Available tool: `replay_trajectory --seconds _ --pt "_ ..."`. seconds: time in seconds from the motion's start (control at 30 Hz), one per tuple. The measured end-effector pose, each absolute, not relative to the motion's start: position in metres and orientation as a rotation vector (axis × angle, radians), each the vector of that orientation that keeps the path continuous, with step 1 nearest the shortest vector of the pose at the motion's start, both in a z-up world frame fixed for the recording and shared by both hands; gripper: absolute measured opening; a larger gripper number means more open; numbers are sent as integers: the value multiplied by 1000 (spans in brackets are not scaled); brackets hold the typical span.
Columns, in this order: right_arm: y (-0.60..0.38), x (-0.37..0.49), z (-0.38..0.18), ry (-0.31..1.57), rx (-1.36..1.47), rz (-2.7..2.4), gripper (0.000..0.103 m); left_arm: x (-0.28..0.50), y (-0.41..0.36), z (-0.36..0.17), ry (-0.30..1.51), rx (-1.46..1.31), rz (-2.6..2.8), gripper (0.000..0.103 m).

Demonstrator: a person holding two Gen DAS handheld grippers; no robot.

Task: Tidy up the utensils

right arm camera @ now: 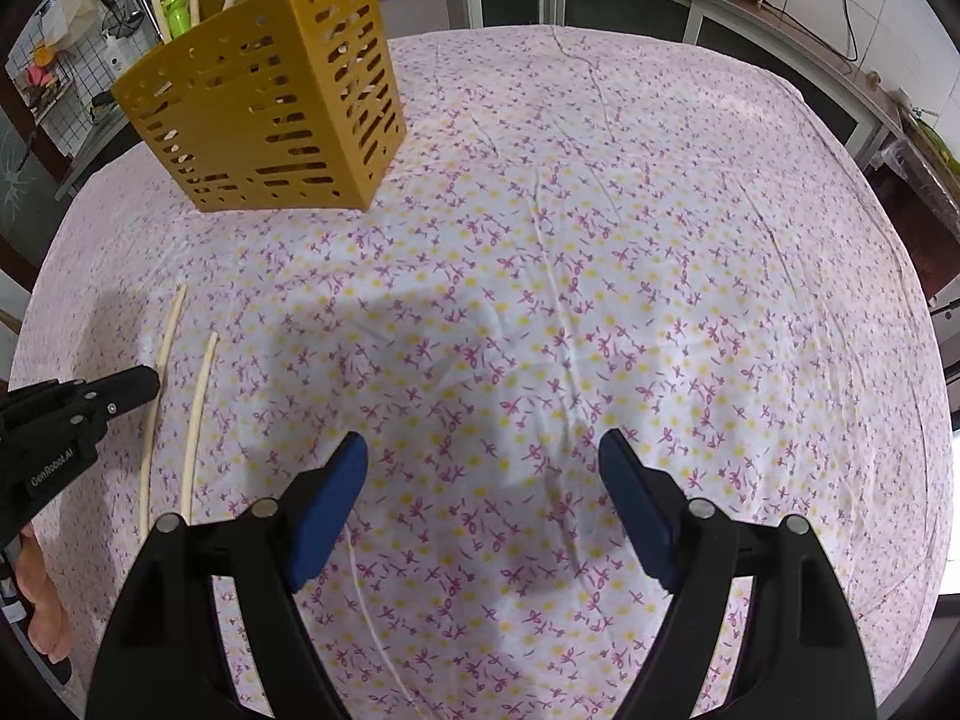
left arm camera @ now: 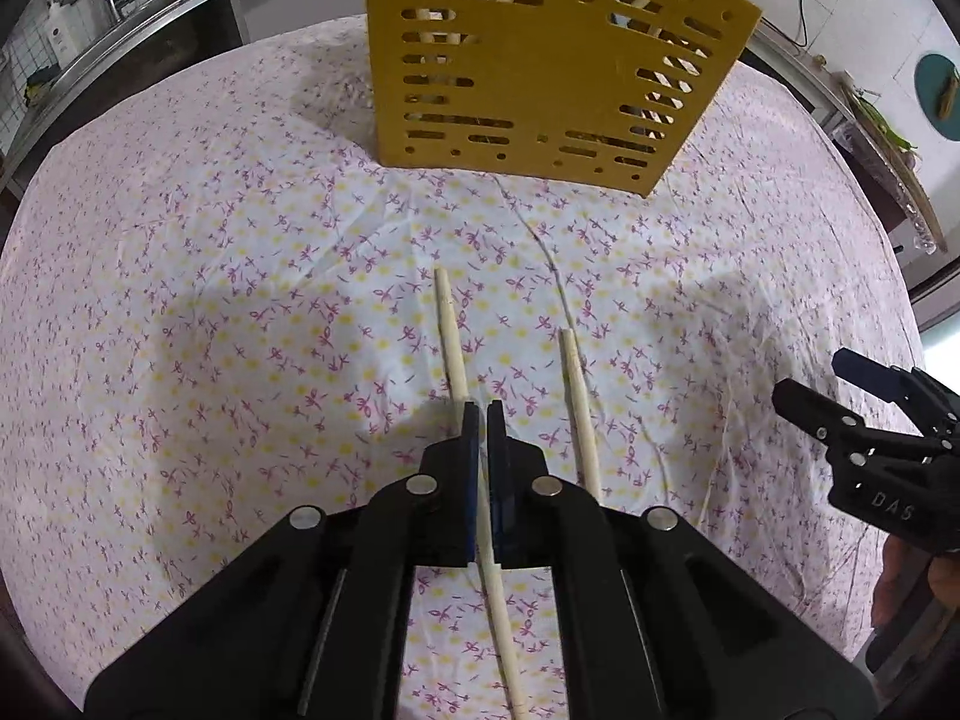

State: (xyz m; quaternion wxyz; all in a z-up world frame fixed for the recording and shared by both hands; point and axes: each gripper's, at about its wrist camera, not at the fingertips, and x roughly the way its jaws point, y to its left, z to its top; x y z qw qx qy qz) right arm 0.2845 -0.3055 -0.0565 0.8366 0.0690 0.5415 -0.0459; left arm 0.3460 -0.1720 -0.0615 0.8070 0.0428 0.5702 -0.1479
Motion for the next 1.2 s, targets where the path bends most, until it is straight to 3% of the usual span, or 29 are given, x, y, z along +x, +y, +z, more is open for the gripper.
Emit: replay_trajectory --seconds 0.17,0.3,0.33,0.37,0.43,0.47,0.53,0.6,0.67,0.73,0.97,1.2 --pt "-310 284 -59 1147 159 -99 78 345 -182 -70 1244 130 -305 3" --pt "-314 283 -60 1148 159 -95 78 337 -190 -66 1208 180 -264 10" --pt "-314 282 -59 1145 159 -96 78 333 -191 -61 1189 187 -268 22" --pt "-315 283 -60 1146 159 -99 78 329 -194 -52 1154 210 -265 41" --pt "-316 283 -61 1150 169 -104 78 325 -196 -44 1116 237 -252 62" --pt "-317 284 -62 1149 177 -102 78 325 -197 -42 1105 246 -249 63" --pt "-315 284 -62 1149 179 -97 78 332 -195 -45 1129 231 -240 62" --pt "-312 284 -63 1150 169 -95 78 338 -186 -52 1165 198 -240 54" --pt "-310 283 -62 1149 164 -92 78 343 -178 -61 1212 148 -252 28" --pt "-310 282 -61 1148 158 -94 78 348 -171 -72 1247 112 -252 18" --pt "-318 280 -59 1148 168 -112 78 351 -169 -86 1251 117 -236 15" --pt "-292 286 -56 1169 127 -86 78 362 -170 -90 1239 150 -254 5"
